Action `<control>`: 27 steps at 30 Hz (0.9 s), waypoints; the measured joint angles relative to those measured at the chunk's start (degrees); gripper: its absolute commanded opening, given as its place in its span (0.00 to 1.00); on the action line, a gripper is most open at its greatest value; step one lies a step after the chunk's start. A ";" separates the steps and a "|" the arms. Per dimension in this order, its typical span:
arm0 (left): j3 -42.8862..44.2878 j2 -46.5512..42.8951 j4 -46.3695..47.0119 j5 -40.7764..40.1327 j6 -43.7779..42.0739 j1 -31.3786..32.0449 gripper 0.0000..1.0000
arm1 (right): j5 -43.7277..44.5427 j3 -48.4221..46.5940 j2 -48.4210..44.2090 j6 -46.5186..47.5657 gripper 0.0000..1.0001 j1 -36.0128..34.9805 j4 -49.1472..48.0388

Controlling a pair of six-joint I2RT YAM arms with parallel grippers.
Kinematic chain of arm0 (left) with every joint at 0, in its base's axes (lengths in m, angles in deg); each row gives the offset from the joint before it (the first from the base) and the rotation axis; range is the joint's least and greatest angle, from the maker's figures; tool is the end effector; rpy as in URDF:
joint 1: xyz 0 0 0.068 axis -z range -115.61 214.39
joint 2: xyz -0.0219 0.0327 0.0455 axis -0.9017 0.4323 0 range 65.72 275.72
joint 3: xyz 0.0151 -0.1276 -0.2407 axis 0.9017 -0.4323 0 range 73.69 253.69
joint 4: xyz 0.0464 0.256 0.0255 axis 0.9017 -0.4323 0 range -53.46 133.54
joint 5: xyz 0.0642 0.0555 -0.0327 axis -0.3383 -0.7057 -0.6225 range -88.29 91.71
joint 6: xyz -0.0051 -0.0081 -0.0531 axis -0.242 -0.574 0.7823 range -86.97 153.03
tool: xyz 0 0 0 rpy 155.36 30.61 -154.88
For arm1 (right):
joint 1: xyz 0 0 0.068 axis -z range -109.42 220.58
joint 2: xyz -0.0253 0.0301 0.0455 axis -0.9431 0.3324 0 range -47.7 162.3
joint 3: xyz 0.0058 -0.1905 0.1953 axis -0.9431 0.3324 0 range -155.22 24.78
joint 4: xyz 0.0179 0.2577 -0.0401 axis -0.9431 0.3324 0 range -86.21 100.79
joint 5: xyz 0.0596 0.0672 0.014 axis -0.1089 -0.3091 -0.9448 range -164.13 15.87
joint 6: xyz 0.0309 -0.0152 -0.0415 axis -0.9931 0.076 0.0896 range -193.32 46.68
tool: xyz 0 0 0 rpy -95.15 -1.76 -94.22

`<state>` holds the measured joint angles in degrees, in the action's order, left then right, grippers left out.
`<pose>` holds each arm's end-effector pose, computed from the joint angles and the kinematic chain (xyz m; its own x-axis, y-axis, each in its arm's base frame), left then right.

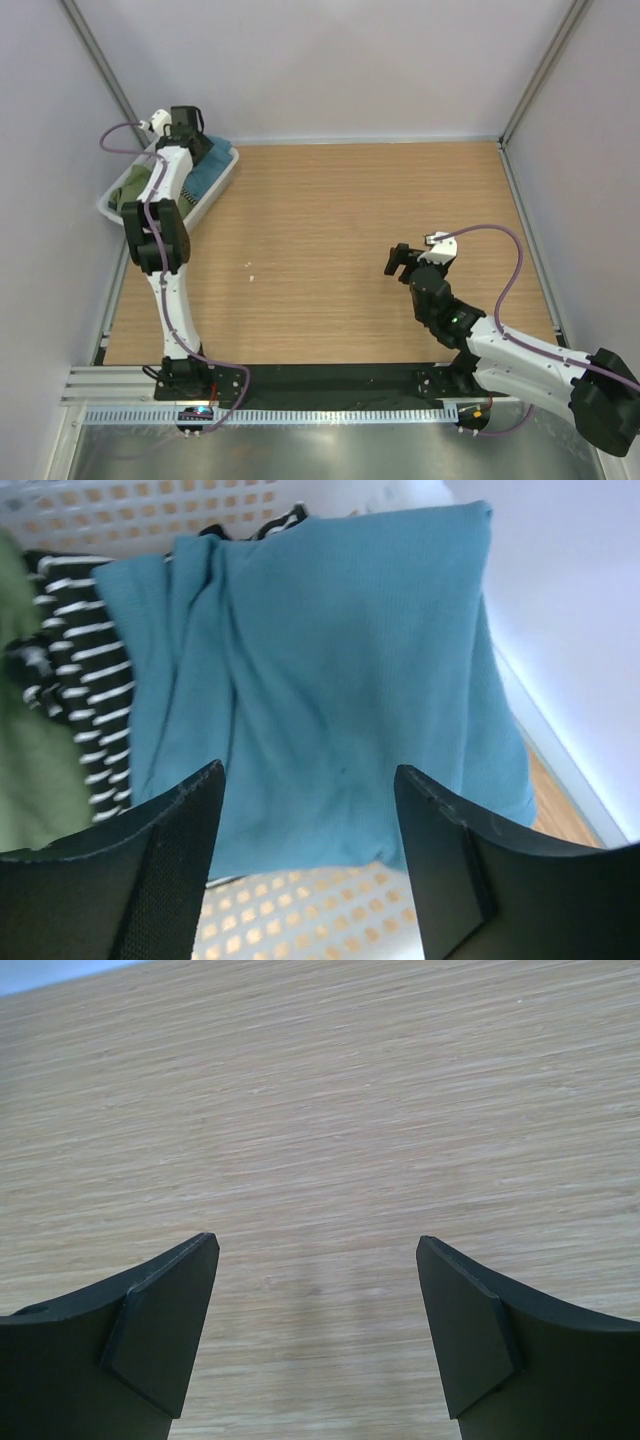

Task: Fold and stack the tank tops
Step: Grab the tank top from the pile

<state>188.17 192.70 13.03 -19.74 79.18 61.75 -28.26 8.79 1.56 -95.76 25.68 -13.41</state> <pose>0.5082 0.0365 0.2570 -0.2483 -0.6834 -0.6865 -0.7061 0.6129 -0.3547 0.1457 0.1092 0.2020 -0.1824 0.1935 -0.9640 0.0719 0.9804 0.1832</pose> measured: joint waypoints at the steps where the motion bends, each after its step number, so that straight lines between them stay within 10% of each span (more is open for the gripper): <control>1: 1.60 1.33 -0.20 0.44 0.07 -0.04 0.66 | -0.13 0.00 0.00 0.00 0.86 0.00 -0.02; 4: 7.56 6.21 -1.11 2.38 0.96 -0.28 0.57 | -0.22 0.00 0.00 0.02 0.86 0.00 -0.28; 9: 10.47 11.61 -1.55 6.27 3.80 -0.61 0.00 | -0.20 0.00 0.00 0.02 0.87 0.00 -0.59; 16: 7.26 9.20 -1.27 6.05 2.60 -0.76 0.00 | -0.22 0.00 0.17 0.02 0.87 0.00 -0.83; 27: -18.47 -23.41 9.42 -2.60 -0.22 8.61 0.00 | -0.22 -0.24 1.77 0.00 0.87 0.02 -0.74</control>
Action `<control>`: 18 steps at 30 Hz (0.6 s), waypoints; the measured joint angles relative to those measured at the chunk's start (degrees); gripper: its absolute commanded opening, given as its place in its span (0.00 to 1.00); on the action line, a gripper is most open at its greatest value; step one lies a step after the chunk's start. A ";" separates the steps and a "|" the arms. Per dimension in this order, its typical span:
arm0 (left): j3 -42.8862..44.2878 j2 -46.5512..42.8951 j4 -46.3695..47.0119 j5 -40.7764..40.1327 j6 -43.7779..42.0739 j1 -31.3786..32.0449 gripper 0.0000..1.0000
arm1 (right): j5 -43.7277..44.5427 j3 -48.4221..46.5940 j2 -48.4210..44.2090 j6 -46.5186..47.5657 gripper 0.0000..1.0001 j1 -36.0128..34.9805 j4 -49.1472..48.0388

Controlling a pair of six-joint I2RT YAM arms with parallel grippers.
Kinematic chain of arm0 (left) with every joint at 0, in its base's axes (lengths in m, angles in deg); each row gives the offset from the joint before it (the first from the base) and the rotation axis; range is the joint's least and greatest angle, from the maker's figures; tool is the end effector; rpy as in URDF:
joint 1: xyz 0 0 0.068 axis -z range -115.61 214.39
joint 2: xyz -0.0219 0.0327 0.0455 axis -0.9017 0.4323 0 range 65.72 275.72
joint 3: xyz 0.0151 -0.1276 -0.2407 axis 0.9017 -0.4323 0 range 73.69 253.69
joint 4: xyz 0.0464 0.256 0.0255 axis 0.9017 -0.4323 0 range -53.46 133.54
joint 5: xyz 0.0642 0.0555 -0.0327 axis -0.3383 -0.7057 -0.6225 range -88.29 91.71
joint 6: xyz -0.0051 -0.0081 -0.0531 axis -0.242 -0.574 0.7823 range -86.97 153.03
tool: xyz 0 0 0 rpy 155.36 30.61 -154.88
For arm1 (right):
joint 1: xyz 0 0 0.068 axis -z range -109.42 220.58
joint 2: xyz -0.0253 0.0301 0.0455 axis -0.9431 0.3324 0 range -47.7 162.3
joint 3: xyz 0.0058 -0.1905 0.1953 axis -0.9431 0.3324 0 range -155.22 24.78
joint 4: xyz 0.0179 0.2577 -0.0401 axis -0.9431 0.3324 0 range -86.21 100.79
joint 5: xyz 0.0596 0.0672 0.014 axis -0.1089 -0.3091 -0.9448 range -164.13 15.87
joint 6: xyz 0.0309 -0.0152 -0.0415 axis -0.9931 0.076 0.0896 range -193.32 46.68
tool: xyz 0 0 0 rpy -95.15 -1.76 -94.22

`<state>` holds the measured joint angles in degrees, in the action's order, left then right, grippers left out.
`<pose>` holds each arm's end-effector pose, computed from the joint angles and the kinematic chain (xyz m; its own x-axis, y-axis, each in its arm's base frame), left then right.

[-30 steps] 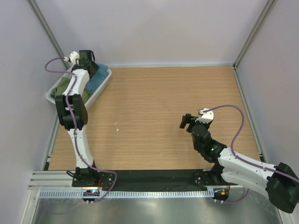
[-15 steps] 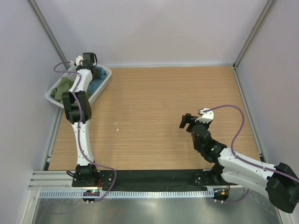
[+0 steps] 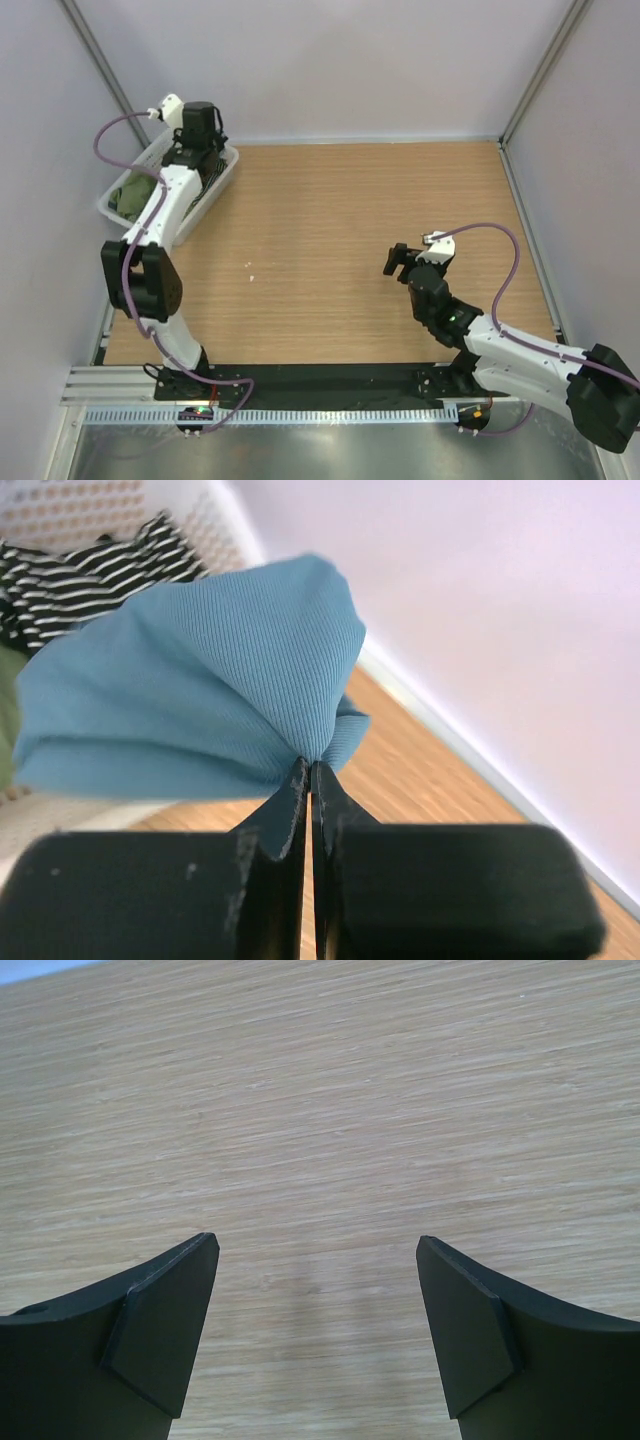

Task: Fold and stack the tank tops
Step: Grab the tank top from the pile, then move the tank top to the center of the board

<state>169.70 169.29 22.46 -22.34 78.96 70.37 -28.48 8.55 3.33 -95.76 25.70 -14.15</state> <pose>0.4254 -0.0299 0.3464 -0.1441 -0.6447 -0.7508 -0.5237 0.6934 -0.4949 0.1483 0.1118 0.1996 -0.1932 0.1843 -0.9637 0.0705 0.9823 0.1737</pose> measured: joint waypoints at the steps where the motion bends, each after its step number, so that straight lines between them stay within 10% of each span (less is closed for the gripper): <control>1: -1.86 -2.62 1.38 -1.55 -0.42 2.01 0.00 | 0.02 0.00 0.00 -0.02 0.87 -0.02 0.04; 13: -16.00 -33.40 7.10 -17.18 -4.96 7.87 0.00 | 0.15 -0.07 0.00 -0.11 0.87 0.00 0.24; 18: -0.48 -32.00 10.27 -19.50 -14.08 26.38 0.00 | 1.14 -0.07 -0.90 -0.26 0.87 -0.02 0.52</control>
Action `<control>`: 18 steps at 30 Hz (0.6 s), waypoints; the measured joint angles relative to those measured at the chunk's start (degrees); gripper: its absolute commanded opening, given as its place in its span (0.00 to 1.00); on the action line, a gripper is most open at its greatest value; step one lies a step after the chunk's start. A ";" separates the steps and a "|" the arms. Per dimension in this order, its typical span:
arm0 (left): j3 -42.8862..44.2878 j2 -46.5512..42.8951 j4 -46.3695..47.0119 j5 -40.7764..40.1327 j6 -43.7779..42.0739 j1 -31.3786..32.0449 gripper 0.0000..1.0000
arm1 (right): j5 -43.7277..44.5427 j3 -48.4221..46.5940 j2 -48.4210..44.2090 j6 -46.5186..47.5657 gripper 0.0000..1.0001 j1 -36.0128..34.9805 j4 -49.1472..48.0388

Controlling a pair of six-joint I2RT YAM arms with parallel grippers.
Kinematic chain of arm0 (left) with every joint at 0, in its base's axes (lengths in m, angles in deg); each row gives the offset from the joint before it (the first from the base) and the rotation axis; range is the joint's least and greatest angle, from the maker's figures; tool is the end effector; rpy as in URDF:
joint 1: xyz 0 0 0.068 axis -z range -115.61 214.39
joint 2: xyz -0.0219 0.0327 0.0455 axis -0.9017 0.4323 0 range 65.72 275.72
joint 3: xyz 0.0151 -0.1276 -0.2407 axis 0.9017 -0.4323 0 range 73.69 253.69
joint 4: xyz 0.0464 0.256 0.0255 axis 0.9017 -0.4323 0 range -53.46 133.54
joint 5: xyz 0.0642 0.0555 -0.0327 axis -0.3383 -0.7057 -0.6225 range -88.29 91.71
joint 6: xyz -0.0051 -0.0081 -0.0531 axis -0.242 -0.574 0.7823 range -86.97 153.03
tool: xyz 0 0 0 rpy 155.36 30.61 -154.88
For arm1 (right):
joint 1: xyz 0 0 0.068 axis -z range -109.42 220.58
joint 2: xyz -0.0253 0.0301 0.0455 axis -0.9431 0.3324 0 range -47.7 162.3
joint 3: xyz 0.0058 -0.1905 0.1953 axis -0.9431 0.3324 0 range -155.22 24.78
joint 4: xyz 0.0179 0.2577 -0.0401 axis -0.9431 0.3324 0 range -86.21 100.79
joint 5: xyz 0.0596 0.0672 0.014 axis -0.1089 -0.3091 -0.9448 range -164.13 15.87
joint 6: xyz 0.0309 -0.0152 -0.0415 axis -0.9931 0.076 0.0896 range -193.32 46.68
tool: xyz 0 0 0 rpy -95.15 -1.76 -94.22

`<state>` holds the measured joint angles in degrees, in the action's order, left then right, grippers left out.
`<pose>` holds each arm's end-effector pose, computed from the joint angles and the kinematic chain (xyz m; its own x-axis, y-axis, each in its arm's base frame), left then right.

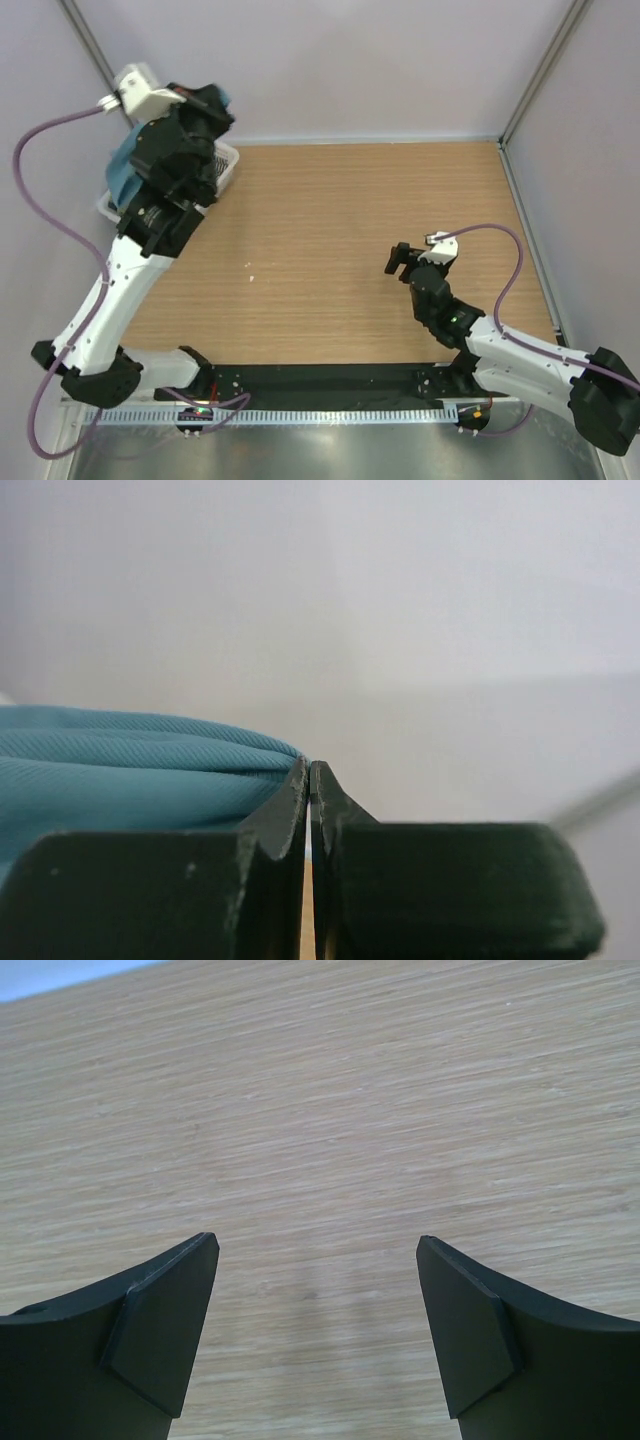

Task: Fold and stack the tank tops
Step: Move the tank top to the center of the board

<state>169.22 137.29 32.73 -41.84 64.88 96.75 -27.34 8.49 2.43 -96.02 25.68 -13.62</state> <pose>0.2101 -0.1040 0.5411 0.2577 -0.6162 -0.7443 -0.0503 0.7607 -0.6472 0.1471 0.1101 0.2017 -0.1803 0.1934 -0.9644 0.0880 0.9797 0.1801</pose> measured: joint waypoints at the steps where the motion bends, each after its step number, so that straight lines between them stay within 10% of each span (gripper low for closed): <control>1: 3.48 2.56 0.90 -0.13 -1.73 4.22 0.00 | 0.35 0.00 -0.46 -0.04 0.87 0.02 0.09; 4: 15.76 13.38 2.03 -0.55 -7.39 15.58 0.08 | 1.84 0.00 -2.12 -0.24 0.87 0.02 0.63; 7: 23.52 24.04 -4.68 -2.89 -9.11 18.56 0.76 | 2.82 0.02 -3.56 -0.39 0.87 0.02 1.29; 9: 20.96 26.69 -9.77 -2.01 -7.30 17.55 0.99 | 3.30 0.02 -4.20 -0.44 0.87 0.02 1.62; 18: -2.14 15.87 -22.77 -1.22 -1.33 15.54 1.00 | 2.27 0.02 -3.45 -0.17 0.75 0.02 1.49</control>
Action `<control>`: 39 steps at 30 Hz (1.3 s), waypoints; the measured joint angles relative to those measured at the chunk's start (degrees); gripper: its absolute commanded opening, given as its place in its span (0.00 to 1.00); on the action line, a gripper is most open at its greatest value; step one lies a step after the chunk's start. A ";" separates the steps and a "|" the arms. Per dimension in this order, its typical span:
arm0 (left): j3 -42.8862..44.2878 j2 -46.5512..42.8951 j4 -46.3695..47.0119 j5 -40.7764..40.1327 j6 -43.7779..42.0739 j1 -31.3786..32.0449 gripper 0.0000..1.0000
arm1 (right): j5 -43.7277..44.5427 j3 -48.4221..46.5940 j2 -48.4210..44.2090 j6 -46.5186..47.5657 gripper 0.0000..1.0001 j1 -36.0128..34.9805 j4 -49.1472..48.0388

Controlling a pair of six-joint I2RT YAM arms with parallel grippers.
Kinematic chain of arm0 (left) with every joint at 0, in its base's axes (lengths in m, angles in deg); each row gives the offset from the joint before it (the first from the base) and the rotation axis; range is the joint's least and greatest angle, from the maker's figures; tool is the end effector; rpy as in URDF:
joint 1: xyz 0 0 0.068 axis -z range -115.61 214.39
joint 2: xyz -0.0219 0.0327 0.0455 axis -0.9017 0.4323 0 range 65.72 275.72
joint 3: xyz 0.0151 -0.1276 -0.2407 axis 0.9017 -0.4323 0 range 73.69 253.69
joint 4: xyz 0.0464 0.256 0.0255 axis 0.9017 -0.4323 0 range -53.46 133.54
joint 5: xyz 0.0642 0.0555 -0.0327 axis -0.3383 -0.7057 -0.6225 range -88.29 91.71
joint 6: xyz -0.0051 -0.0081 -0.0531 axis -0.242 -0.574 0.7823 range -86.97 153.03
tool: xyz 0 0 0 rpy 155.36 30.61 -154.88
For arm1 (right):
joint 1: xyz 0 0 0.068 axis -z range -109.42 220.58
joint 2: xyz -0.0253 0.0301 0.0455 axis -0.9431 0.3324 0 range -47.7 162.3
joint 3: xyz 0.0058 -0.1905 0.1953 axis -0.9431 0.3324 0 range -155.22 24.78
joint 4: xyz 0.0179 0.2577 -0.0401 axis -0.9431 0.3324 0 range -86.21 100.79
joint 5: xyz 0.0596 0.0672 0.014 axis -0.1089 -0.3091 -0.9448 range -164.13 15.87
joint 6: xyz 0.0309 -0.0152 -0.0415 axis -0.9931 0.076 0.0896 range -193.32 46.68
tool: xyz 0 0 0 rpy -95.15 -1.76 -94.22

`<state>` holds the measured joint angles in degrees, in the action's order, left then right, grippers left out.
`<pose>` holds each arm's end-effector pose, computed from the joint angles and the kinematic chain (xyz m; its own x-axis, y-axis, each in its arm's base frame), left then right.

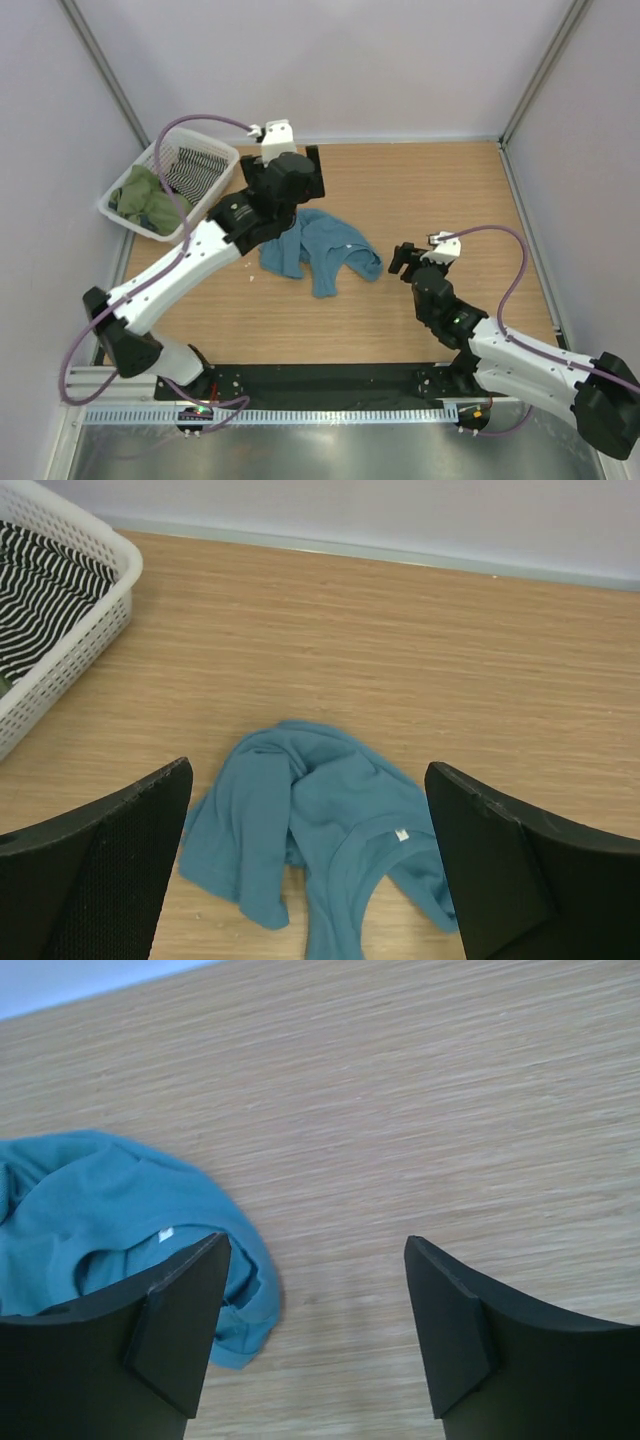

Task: Fold and stack the tank tops
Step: Move the tank top to the center of the board, then flatten the tank top out

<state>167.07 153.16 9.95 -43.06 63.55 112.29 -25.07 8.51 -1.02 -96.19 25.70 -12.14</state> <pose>0.2423 -0.2307 0.4163 -0.3230 -0.1804 -0.9291 -0.0645 0.9836 -0.1685 0.1427 0.1042 0.2090 -0.1416 0.2185 -0.9655 0.1201 0.9719 0.2023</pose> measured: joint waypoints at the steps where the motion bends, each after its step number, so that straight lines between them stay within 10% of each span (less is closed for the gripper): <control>1: -1.75 -2.05 -0.17 0.07 0.61 0.17 1.00 | -1.14 0.00 0.74 0.39 0.73 0.00 -0.42; 11: -24.94 -19.26 -0.20 5.27 7.17 0.31 0.94 | -16.72 -10.05 19.98 3.23 0.37 0.00 0.81; 28: -47.41 -29.59 2.38 17.33 14.05 -3.63 0.93 | -45.77 -24.55 34.49 0.17 0.57 -3.39 12.87; 39: -51.58 -28.55 5.05 20.92 15.19 -6.40 0.93 | -44.61 -33.81 47.41 -0.66 0.48 -10.14 21.66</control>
<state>115.49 124.62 15.00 -22.15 78.74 105.88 -69.68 -25.30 46.39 -96.85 15.56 9.52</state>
